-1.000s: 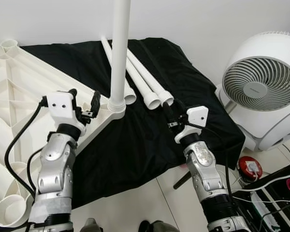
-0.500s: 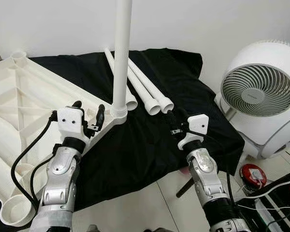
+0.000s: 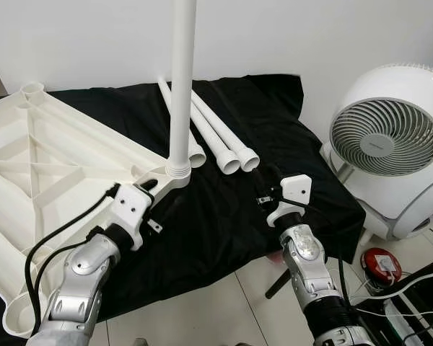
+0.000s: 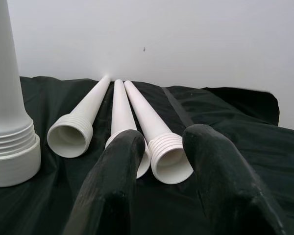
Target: Building children table
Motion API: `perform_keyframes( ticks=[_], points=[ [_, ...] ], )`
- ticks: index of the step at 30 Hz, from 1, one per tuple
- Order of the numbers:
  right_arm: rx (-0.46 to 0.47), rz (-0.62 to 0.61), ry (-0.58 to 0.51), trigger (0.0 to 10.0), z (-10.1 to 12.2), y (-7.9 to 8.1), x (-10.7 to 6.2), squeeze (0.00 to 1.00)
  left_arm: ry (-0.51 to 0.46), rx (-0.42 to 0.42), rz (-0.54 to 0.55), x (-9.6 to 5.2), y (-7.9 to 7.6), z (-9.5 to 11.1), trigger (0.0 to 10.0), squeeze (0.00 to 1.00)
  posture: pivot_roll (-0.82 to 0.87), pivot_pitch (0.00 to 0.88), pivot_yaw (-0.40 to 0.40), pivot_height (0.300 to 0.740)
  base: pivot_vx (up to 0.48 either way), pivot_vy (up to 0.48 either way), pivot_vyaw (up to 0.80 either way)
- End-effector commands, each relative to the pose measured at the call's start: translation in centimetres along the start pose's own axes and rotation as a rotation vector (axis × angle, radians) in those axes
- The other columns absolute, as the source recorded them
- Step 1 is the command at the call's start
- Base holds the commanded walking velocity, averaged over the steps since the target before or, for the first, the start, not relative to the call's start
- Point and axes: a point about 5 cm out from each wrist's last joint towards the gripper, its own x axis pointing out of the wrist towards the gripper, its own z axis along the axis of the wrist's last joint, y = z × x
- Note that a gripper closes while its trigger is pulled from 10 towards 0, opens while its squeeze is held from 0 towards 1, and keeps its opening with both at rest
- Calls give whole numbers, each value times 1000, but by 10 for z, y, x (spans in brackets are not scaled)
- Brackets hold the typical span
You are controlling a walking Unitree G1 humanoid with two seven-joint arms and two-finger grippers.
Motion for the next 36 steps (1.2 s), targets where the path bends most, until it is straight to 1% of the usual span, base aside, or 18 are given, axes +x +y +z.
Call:
perform_keyframes(
  ticks=[1,5,7,10,12,13,15,16,18,20,23,24,25,28,30,32,35,36],
  points=[
    [-7,-14,3,10000,-1,-4,-1,0,38,5,67,2,2,-4,10000,0,38,0,-52,740,0,0,0],
    [-7,-15,3,10000,-2,-4,-1,0,107,-22,144,4,9,-10,10000,0,36,0,-55,740,0,0,0],
    [-9,-15,3,10000,-2,-3,-1,0,165,-62,203,5,15,-13,10000,0,34,0,-55,740,0,0,0],
    [-10,-14,3,10000,-2,-3,-1,0,177,-72,215,5,16,-13,10000,0,34,0,-55,740,0,0,0],
    [-13,-16,2,10000,-2,-3,-1,0,206,-115,290,7,20,-12,10000,0,33,0,-51,740,0,0,0],
    [-13,-16,2,10000,-2,-3,-1,0,206,-115,290,7,20,-12,10000,0,33,0,-51,740,0,0,0],
    [-12,-19,2,10000,-2,-2,-1,0,223,-142,359,9,22,-10,10000,0,31,0,-49,740,0,0,0],
    [-12,-19,2,10000,-2,-2,-1,0,223,-142,359,9,22,-10,10000,0,31,0,-49,740,0,0,0],
    [-10,-20,2,10000,-2,0,-1,0,230,-134,422,9,22,-8,10000,0,30,0,-49,740,0,0,0],
    [-7,-19,3,10000,-3,1,-2,0,228,-167,541,8,26,-7,10000,0,34,0,-50,740,0,0,0],
    [-7,-19,3,10000,-3,1,-2,0,228,-167,541,8,26,-7,10000,0,34,0,-50,740,0,0,0],
    [-7,-19,4,10000,-3,2,-2,0,230,-182,582,7,27,-7,10000,0,34,0,-50,740,0,0,0],
    [-7,-19,4,10000,-3,2,-1,0,225,-197,657,4,28,-6,10000,0,32,5,-48,740,0,0,0],
    [-7,-19,4,10000,-3,2,-1,0,225,-197,657,4,28,-6,10000,0,32,5,-48,740,0,0,0],
    [-7,-20,3,10000,-2,2,0,0,223,-202,749,1,29,-2,10000,0,35,9,-48,740,0,0,0],
    [-5,-21,2,10000,-2,3,1,0,230,-193,769,1,28,-1,10000,0,34,9,-50,740,0,0,0],
    [-3,-19,1,10000,-2,4,1,0,233,-184,777,1,27,0,10000,0,33,10,-51,740,0,0,0],
    [-4,-15,2,10000,-2,5,0,0,212,-176,760,3,27,4,10000,0,32,11,-51,740,0,0,0]
  ],
)
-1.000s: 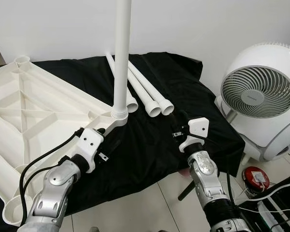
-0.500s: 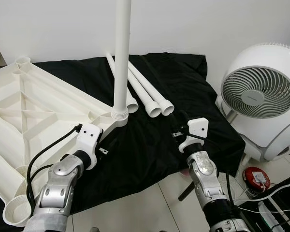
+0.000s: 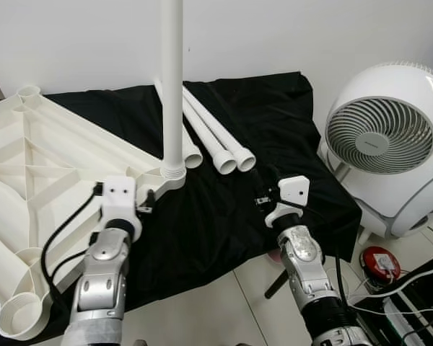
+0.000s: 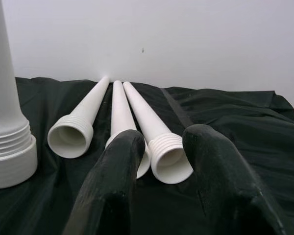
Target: Building children table
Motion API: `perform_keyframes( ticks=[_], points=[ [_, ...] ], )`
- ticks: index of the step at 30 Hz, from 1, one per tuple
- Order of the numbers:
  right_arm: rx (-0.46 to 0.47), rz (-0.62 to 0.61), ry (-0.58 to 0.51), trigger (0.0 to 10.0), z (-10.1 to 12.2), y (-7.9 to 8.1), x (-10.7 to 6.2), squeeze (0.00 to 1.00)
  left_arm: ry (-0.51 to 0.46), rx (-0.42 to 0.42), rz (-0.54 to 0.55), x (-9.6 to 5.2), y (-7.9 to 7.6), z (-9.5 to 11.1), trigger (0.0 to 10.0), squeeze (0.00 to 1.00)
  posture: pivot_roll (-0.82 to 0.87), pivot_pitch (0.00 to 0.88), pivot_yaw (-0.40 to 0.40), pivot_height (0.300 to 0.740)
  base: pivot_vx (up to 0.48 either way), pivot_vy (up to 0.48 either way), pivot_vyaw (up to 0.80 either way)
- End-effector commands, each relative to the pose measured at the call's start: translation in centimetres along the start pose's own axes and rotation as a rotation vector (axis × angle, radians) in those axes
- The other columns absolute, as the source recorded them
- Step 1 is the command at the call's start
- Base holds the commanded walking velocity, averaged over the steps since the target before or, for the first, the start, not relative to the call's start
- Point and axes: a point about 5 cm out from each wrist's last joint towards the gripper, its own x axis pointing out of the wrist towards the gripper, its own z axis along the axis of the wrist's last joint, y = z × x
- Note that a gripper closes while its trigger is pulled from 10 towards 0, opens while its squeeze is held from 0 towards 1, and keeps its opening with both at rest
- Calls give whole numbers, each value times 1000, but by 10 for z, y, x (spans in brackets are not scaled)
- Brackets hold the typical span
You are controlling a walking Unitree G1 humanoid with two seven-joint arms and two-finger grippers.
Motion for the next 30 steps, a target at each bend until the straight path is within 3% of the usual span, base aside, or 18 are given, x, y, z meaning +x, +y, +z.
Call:
perform_keyframes(
  ticks=[1,3,6,9,13,23,30],
  points=[
    [0,-6,4,10000,-1,0,0,0,-5,3,136,-1,3,3,10000,0,32,11,-51,740,0,0,0],
    [-1,-3,5,10000,-2,1,0,0,-46,5,73,0,-1,10,10000,0,33,13,-53,740,0,0,0],
    [-3,0,8,10000,-2,1,-1,0,-191,-40,-139,-1,-14,33,10000,0,33,14,-52,740,0,0,0],
    [-4,0,8,10000,-2,1,-1,0,-220,-37,-191,-3,-18,38,10000,0,33,14,-52,740,0,0,0],
    [-4,-2,7,10000,-2,1,-1,0,-269,11,-356,-9,-30,44,10000,0,29,15,-44,740,0,0,0],
    [-3,-10,9,10000,-3,2,-4,0,-138,97,-341,-6,-27,22,10000,0,26,20,-40,740,0,0,0],
    [-4,-8,10,10000,-3,2,-3,0,6,148,-240,3,-9,3,10000,0,31,23,-42,740,0,0,0]
  ],
)
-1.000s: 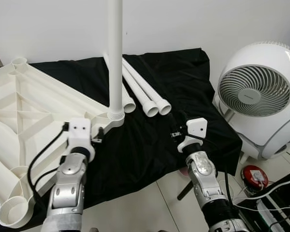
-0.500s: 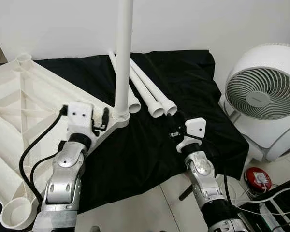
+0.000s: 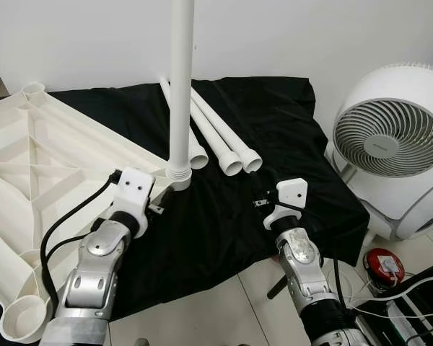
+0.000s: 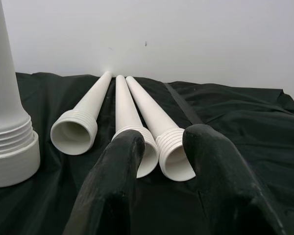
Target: Building children table
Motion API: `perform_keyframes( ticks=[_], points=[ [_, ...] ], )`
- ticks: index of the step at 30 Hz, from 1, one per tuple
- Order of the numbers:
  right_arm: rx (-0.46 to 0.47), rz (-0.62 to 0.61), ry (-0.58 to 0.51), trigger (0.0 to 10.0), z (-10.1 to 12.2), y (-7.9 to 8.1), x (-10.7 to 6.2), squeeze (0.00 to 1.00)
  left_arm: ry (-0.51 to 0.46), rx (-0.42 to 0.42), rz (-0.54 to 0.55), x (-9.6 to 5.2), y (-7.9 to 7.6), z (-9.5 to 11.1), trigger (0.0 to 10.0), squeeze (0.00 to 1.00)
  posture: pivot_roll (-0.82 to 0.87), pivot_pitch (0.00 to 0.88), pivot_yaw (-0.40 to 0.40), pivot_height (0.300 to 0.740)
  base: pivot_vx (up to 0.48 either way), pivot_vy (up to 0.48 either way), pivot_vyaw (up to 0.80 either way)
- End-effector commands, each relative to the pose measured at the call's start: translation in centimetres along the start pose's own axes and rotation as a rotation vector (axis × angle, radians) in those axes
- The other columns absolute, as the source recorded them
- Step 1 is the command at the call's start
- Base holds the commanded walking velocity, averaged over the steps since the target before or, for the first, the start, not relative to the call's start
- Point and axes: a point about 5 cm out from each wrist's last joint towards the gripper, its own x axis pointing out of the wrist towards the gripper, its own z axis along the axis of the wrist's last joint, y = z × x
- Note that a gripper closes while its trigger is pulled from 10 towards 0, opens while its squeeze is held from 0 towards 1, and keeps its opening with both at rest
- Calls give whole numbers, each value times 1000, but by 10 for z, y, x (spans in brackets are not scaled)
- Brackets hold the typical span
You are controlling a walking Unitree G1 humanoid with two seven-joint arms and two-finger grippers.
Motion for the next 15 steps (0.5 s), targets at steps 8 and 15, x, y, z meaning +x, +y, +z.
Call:
perform_keyframes(
  ticks=[8,15],
  points=[
    [-7,-1,-1,10000,0,1,-1,0,124,-21,160,0,13,-16,10000,0,32,25,-42,740,0,0,0],
    [-7,-3,0,10000,0,1,0,0,196,-1,125,-1,3,-21,10000,0,34,24,-41,740,0,0,0]
  ],
)
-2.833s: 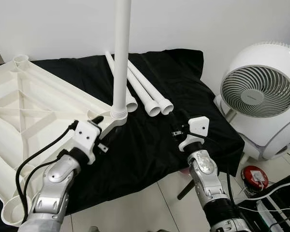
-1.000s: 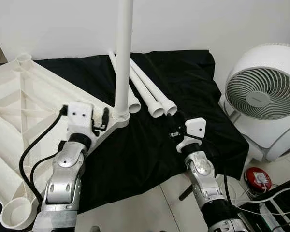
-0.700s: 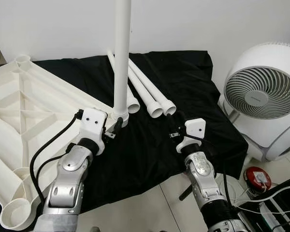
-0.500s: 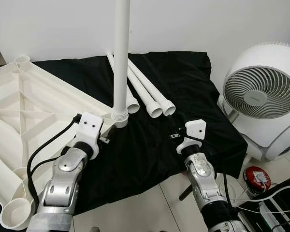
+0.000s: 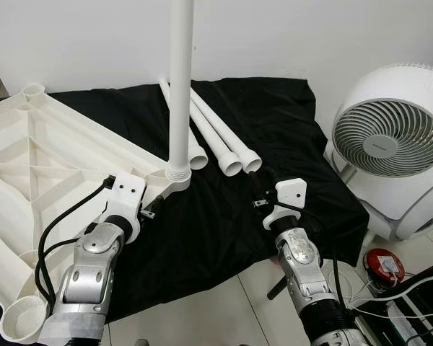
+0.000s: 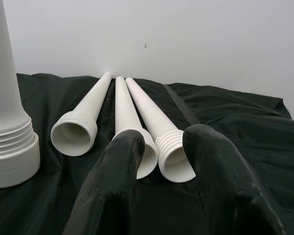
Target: Building children table
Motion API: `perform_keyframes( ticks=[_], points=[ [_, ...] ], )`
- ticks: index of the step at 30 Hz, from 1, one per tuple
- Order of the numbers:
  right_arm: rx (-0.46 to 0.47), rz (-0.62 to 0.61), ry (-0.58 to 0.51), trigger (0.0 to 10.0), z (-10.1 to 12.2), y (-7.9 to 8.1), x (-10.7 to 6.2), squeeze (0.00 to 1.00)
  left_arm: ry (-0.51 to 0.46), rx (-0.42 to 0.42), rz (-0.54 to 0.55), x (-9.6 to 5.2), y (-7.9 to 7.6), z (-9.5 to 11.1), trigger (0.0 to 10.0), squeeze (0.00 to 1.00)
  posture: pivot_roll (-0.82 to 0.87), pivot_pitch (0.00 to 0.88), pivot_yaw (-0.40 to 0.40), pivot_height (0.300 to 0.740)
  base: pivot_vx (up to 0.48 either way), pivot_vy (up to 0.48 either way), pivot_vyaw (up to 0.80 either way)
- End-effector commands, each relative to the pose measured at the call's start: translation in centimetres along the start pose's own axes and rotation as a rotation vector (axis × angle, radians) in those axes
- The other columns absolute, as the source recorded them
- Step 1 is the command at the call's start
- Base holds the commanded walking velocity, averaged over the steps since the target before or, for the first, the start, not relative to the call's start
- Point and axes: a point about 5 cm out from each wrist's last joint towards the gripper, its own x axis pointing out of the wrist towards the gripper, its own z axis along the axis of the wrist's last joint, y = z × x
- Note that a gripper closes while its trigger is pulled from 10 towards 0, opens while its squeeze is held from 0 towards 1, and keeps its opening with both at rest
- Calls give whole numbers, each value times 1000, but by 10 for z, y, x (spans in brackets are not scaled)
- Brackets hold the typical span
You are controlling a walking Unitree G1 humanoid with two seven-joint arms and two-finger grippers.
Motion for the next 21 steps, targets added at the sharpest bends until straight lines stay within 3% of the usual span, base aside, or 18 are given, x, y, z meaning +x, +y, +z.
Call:
perform_keyframes(
  ticks=[1,4,5,6,18,21],
  points=[
    [-2,-6,-1,10000,0,0,0,0,102,11,95,-1,-2,-16,10000,0,35,24,-39,740,0,0,0],
    [-2,-6,-1,10000,0,0,0,0,110,14,95,-1,-2,-17,10000,0,35,24,-39,740,0,0,0],
    [-2,-8,-1,10000,0,0,0,0,122,16,91,-1,-3,-17,9490,0,35,24,-39,740,0,0,0],
    [-1,-9,-1,10000,0,1,0,0,130,25,85,-2,-4,-18,9922,0,36,23,-37,740,0,0,0],
    [-2,-12,-3,10000,0,2,1,0,89,3,-10,-3,-13,0,9922,0,36,20,-33,740,0,0,0],
    [0,-16,-3,10000,-1,2,1,0,123,26,-8,-2,-12,-3,10000,0,36,19,-29,740,0,0,0]
  ],
)
